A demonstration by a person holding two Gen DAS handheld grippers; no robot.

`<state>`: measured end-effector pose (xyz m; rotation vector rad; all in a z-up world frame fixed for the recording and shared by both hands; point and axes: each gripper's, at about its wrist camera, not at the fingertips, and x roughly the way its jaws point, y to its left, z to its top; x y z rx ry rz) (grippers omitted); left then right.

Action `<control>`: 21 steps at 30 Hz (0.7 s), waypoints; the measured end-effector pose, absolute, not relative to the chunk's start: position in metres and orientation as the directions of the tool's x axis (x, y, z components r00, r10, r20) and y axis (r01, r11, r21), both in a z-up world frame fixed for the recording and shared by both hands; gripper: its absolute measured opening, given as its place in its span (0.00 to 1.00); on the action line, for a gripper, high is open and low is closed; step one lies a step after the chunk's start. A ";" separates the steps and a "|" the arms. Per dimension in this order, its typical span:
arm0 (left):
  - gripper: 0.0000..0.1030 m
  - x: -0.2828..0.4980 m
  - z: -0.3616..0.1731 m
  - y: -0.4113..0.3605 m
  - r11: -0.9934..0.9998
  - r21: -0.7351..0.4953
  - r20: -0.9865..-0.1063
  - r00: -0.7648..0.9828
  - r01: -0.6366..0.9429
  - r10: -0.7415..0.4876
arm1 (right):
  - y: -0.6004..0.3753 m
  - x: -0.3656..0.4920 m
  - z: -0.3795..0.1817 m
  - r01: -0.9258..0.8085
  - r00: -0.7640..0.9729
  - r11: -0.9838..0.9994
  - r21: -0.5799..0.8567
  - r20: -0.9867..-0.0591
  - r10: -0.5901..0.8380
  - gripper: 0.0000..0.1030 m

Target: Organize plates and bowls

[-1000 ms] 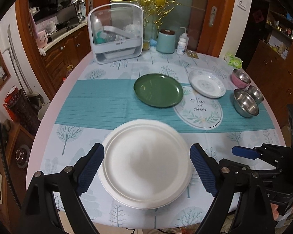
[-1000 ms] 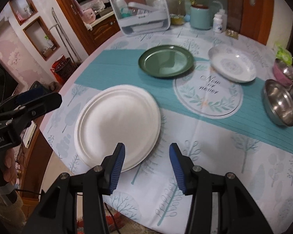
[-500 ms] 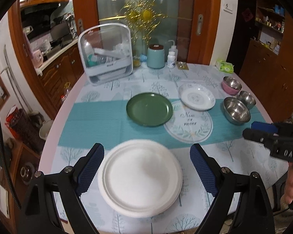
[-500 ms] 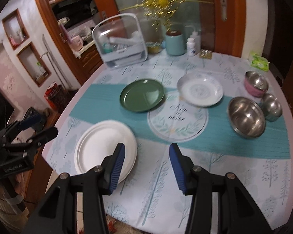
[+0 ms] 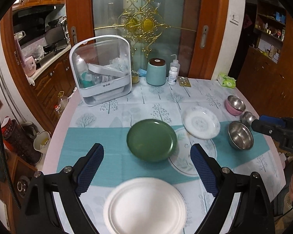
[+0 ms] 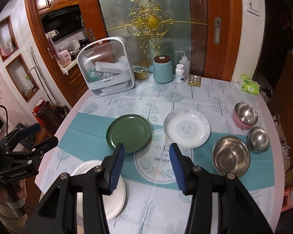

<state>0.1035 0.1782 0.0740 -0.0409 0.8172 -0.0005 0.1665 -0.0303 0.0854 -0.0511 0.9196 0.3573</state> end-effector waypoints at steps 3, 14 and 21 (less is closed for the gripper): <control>0.87 0.130 0.076 0.187 1.000 -0.009 -0.734 0.680 -0.019 0.006 | -0.016 0.187 0.083 -0.322 0.548 0.941 0.100 -0.791 0.271 0.46; 0.87 0.229 0.028 0.211 0.999 0.027 -0.791 0.611 -0.019 0.033 | 0.014 0.270 0.038 -0.267 0.456 0.948 0.171 -0.845 0.280 0.46; 0.87 0.280 -0.052 0.227 1.000 -0.014 -0.864 0.504 -0.028 0.002 | 0.020 0.302 -0.029 -0.226 0.349 0.953 0.201 -0.897 0.272 0.46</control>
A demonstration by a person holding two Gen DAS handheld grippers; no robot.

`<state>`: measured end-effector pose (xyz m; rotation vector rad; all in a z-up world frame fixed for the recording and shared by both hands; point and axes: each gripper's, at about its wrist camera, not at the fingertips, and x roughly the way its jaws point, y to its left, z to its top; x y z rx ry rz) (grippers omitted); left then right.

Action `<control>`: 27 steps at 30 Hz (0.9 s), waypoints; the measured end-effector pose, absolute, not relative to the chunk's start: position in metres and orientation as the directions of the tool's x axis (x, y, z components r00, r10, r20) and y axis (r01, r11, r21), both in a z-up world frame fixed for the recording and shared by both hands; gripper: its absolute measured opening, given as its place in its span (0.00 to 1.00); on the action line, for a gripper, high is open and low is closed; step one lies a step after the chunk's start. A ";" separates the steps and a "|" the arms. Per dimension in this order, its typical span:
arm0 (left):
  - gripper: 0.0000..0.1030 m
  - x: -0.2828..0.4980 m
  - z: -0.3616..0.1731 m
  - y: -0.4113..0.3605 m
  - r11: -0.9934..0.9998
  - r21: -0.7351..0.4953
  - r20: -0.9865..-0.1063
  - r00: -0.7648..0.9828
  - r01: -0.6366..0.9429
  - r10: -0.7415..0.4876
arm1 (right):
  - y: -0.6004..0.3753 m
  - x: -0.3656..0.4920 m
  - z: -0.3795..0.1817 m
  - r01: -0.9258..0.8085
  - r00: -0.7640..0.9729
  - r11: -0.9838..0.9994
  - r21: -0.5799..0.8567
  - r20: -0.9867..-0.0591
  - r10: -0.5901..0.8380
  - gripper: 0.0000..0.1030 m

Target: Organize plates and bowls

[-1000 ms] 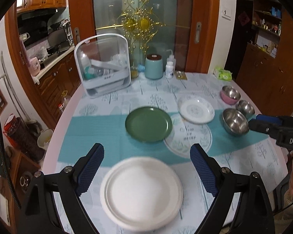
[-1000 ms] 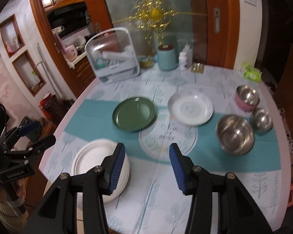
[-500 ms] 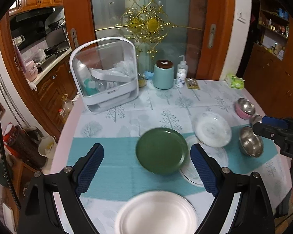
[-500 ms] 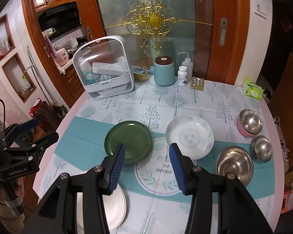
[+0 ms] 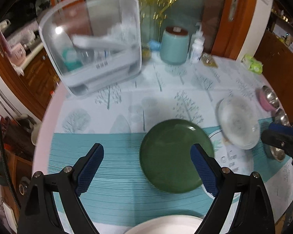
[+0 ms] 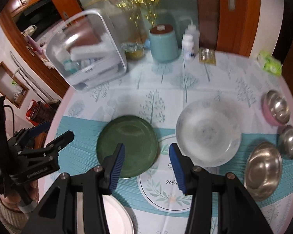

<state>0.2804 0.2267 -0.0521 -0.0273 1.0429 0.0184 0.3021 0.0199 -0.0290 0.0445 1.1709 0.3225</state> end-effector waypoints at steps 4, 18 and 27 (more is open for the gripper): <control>0.87 0.298 -0.095 0.235 0.998 -0.028 -0.897 0.442 -0.052 -0.002 | 0.020 0.314 -0.066 -0.199 0.281 0.952 0.233 -0.917 0.284 0.46; 0.79 0.321 -0.173 0.249 0.992 -0.098 -0.942 0.327 -0.076 -0.069 | 0.024 0.330 -0.147 -0.111 0.135 0.936 0.335 -0.928 0.348 0.46; 0.65 0.328 -0.189 0.245 0.991 -0.125 -0.951 0.291 -0.055 -0.104 | 0.026 0.342 -0.164 -0.086 0.127 0.924 0.374 -0.915 0.382 0.33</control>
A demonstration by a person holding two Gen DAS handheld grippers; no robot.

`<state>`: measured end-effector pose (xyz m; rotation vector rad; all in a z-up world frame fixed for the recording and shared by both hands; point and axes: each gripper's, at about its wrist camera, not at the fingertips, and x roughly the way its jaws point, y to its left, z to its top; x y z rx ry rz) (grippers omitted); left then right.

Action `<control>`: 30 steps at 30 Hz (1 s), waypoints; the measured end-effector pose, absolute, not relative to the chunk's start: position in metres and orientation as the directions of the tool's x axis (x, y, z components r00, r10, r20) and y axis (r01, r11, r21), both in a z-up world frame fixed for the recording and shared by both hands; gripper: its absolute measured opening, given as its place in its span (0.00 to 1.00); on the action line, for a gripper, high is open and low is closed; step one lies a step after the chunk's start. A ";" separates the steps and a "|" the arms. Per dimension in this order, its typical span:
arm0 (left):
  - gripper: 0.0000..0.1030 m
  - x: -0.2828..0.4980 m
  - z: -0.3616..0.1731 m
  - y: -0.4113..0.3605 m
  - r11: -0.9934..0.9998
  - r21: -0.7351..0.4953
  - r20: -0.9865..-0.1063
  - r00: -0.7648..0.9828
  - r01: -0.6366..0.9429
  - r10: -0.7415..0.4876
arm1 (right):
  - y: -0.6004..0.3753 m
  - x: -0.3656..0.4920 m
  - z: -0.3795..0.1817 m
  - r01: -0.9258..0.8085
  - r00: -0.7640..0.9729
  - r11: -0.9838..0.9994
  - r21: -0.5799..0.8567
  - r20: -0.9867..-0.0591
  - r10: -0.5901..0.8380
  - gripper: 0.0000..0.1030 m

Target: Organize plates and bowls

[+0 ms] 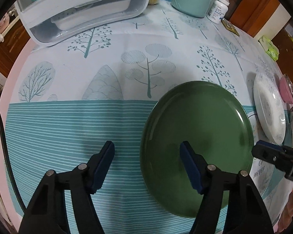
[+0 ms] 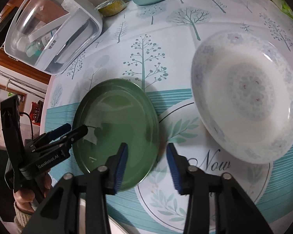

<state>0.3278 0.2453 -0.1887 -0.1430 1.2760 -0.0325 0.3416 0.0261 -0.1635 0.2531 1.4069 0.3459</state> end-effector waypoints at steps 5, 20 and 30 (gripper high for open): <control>0.57 0.332 -0.192 0.243 0.990 -0.137 -0.951 0.284 -0.042 -0.120 | 0.026 0.347 -0.172 -0.075 0.111 0.922 0.381 -0.915 0.387 0.24; 0.18 0.328 -0.188 0.257 0.976 -0.214 -0.944 0.265 -0.046 -0.195 | 0.021 0.348 -0.185 -0.071 0.101 0.907 0.415 -0.902 0.420 0.10; 0.15 0.315 -0.187 0.253 0.971 -0.224 -0.949 0.245 -0.088 -0.197 | 0.017 0.340 -0.183 -0.062 0.080 0.911 0.408 -0.908 0.412 0.09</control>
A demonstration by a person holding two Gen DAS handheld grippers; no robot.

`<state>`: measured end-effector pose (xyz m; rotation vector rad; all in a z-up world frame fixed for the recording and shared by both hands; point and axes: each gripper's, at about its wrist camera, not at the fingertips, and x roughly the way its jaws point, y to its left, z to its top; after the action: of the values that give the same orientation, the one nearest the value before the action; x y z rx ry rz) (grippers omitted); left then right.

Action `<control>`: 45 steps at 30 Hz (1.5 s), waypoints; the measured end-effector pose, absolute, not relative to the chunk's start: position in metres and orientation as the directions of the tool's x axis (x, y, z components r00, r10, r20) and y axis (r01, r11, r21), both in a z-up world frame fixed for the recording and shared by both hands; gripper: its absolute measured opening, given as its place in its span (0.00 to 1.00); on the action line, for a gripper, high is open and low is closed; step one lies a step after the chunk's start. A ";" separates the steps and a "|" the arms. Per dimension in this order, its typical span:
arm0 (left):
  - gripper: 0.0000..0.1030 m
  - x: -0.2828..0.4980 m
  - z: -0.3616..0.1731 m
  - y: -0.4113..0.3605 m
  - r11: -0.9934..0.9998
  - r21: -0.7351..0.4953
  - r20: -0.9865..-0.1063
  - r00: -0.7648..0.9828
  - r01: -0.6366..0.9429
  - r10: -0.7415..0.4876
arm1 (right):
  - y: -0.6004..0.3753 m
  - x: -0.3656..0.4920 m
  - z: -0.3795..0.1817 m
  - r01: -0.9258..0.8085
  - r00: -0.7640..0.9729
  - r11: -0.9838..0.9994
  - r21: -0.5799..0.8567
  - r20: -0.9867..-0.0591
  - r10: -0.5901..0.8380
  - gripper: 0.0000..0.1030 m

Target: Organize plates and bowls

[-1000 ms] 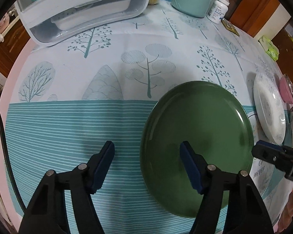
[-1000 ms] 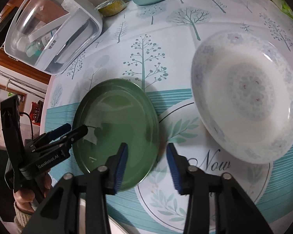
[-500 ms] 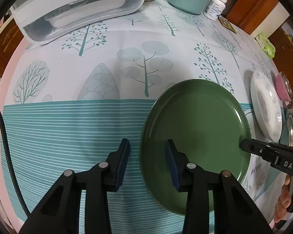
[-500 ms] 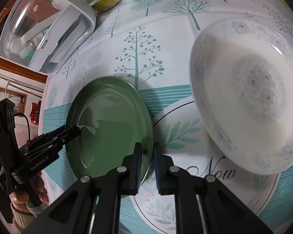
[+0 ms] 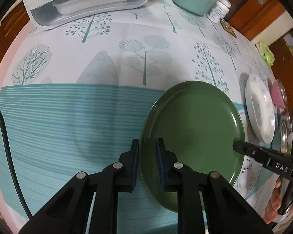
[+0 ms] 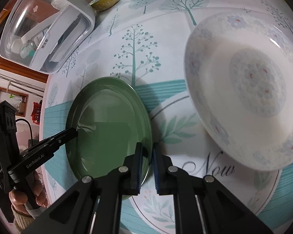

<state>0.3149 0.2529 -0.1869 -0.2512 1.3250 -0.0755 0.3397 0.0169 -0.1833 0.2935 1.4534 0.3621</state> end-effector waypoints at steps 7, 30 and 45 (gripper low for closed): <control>0.15 0.286 -0.163 0.244 0.966 -0.249 -0.937 0.271 -0.072 -0.221 | 0.004 0.321 -0.165 -0.054 0.082 0.905 0.423 -0.901 0.426 0.10; 0.15 0.141 -0.033 0.250 0.977 -0.206 -0.897 0.410 -0.050 -0.169 | 0.005 0.212 -0.055 -0.220 0.111 0.851 0.477 -0.854 0.508 0.10; 0.15 0.047 -0.048 0.259 0.969 -0.239 -0.894 0.404 -0.064 -0.194 | 0.016 0.158 -0.065 -0.281 0.040 0.819 0.501 -0.846 0.531 0.10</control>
<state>0.0473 0.2591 -0.0483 -0.2512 1.1550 -0.0833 0.1579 0.0160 -0.0647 0.2192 1.3992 0.6300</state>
